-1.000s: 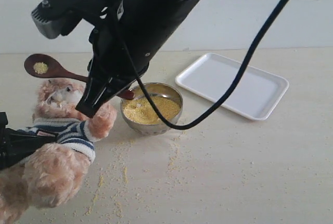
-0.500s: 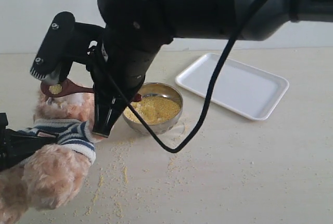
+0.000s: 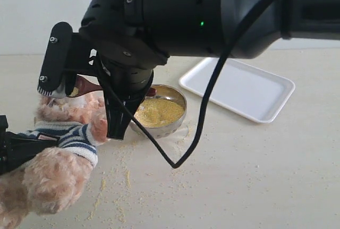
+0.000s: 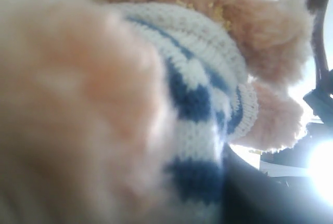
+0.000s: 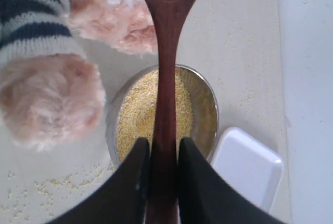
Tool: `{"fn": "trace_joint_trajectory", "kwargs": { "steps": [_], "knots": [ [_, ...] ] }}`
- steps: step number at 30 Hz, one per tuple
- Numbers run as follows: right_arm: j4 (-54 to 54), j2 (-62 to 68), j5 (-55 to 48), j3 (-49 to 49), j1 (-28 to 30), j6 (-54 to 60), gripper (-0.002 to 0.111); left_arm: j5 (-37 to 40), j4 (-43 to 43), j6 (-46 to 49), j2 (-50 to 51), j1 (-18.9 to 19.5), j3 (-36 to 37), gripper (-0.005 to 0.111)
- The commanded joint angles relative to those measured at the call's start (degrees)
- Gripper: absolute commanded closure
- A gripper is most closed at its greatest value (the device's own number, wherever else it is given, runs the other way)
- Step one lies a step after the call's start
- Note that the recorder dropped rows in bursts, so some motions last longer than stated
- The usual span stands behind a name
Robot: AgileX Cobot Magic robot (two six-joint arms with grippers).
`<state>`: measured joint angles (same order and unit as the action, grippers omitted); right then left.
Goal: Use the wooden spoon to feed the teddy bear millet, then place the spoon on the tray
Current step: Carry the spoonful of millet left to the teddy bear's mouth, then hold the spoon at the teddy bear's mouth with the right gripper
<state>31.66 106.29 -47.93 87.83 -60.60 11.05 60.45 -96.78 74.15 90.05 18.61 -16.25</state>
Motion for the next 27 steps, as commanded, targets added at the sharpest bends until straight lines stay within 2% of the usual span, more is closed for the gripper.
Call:
{"fn": "trace_joint_trajectory", "kwargs": {
  "steps": [1,13,27],
  "knots": [
    [1.53,-0.26,-0.17,0.13,-0.03,-0.73,0.108,2.33,-0.8,0.44,-0.07,-0.03,0.11,0.102],
    [14.29,1.46,0.03,0.13,-5.29,-5.09,0.108,2.33,-1.25,0.44,-0.07,-0.03,0.11,0.102],
    [17.56,1.59,-1.08,0.13,-6.03,-5.42,0.108,2.33,-1.22,0.83,-0.07,-0.03,0.11,0.102]
  ]
}}
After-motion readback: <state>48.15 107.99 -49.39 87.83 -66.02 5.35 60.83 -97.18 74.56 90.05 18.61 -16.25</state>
